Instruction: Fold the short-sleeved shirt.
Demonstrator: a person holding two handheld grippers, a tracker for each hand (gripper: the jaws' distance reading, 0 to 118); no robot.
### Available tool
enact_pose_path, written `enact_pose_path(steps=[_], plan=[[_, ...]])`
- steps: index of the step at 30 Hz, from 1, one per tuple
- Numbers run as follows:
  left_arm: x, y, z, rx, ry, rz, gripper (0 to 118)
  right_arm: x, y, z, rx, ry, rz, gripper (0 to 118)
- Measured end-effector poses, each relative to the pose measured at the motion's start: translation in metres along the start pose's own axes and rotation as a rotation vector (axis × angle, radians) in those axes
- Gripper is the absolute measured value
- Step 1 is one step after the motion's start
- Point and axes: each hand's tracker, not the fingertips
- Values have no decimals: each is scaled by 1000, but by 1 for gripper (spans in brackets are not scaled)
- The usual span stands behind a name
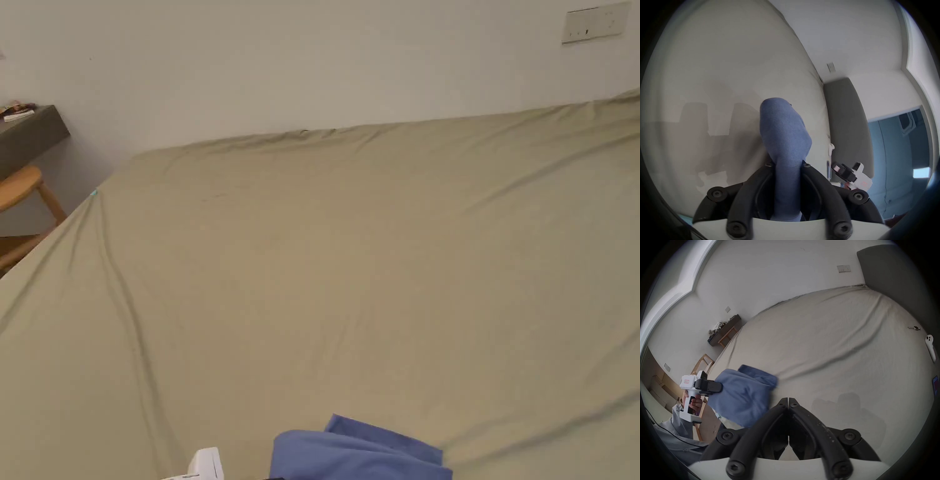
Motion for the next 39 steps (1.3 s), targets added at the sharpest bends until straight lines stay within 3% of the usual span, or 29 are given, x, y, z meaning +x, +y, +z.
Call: enact_pose_path(steps=[6,7,10,17,18,21,22,24,27,28,35,39], plan=[[-80,57,122,217,88,114,20,-28,13,-19,10,-14,-30,2],[-63,50,138,246,113,126,20,-32,17,-23,7,-21,-29,2],[-98,67,179,323,178,192,20,-47,25,-38,-5,-27,-26,2],[-155,80,200,370,238,260,21,-81,38,-61,-34,-11,53,2],[-156,76,196,356,277,251,26,-85,39,-62,-38,-1,58,2],[-136,64,185,417,481,189,97,-92,38,-61,-35,9,96,2],[-132,59,187,454,514,183,105,-93,38,-59,-36,11,101,2],[-132,58,207,514,510,186,92,-93,35,-52,-30,16,112,2],[-112,42,231,608,453,203,29,-87,31,-39,-5,22,105,2],[-103,34,235,626,430,198,13,-83,29,-34,7,28,94,2],[-19,-22,198,544,259,124,0,-58,8,0,61,42,31,2],[14,-38,141,414,295,-14,0,-40,-9,27,114,39,-2,2]])
